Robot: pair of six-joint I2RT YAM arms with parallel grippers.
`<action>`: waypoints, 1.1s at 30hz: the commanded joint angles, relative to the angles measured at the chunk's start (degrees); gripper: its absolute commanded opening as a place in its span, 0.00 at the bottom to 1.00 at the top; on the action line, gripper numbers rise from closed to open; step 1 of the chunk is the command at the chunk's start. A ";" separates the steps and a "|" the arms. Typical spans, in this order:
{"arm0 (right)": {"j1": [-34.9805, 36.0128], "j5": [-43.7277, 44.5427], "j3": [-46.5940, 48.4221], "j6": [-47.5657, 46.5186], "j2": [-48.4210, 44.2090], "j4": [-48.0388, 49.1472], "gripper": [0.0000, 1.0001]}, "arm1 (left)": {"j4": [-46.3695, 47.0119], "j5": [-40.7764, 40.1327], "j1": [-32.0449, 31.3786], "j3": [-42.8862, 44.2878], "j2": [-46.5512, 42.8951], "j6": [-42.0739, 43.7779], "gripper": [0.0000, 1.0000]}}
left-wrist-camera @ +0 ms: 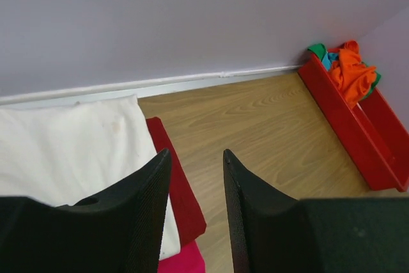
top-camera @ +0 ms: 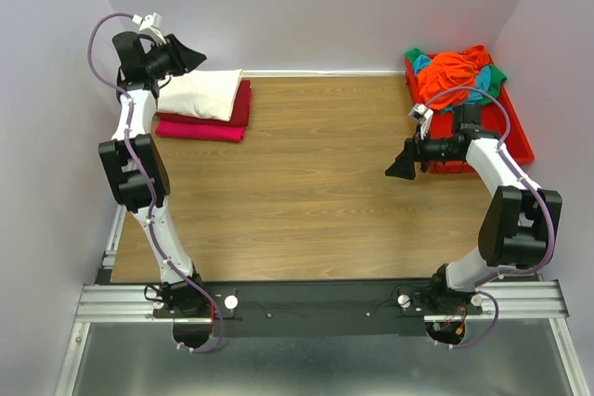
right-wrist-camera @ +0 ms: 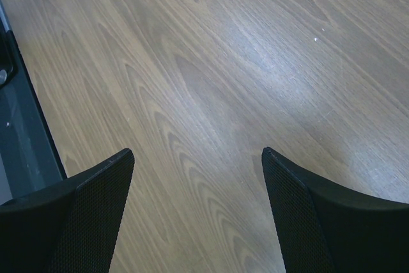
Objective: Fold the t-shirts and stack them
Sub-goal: Reset both grippers
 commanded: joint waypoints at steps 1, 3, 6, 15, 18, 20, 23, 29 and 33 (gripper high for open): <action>-0.40 0.62 1.55 -0.88 0.42 -0.90 0.88 | -5.49 -1.27 1.16 2.32 4.55 1.39 0.40; -0.40 0.71 1.55 -0.88 0.42 -0.90 0.88 | -5.40 -1.36 1.86 3.12 6.40 0.34 0.36; -0.31 0.97 1.55 -1.05 0.59 -0.90 0.88 | -5.32 -1.62 2.39 2.69 8.96 -0.37 0.32; -0.31 0.97 1.55 -1.05 1.30 -0.90 0.88 | -4.53 -7.24 4.33 -3.91 13.61 -1.87 0.32; -0.31 1.15 1.55 -1.05 1.47 -0.90 0.90 | -4.70 -6.37 4.33 -2.16 14.59 -2.13 0.32; -0.31 1.41 1.55 -1.05 1.39 -0.90 0.90 | -4.96 -5.66 4.24 -0.40 13.01 -2.13 0.36; -0.40 1.85 1.73 -1.05 0.95 -0.90 0.90 | -6.10 -6.01 4.24 1.44 8.11 -0.55 0.43; -0.40 5.62 1.90 -2.19 -1.42 -0.81 0.90 | -7.94 -13.11 2.58 -3.11 -8.77 8.58 0.68; -0.40 11.07 3.74 -1.15 -4.23 -0.46 0.91 | -6.64 -19.01 0.29 -12.76 -20.81 13.50 0.71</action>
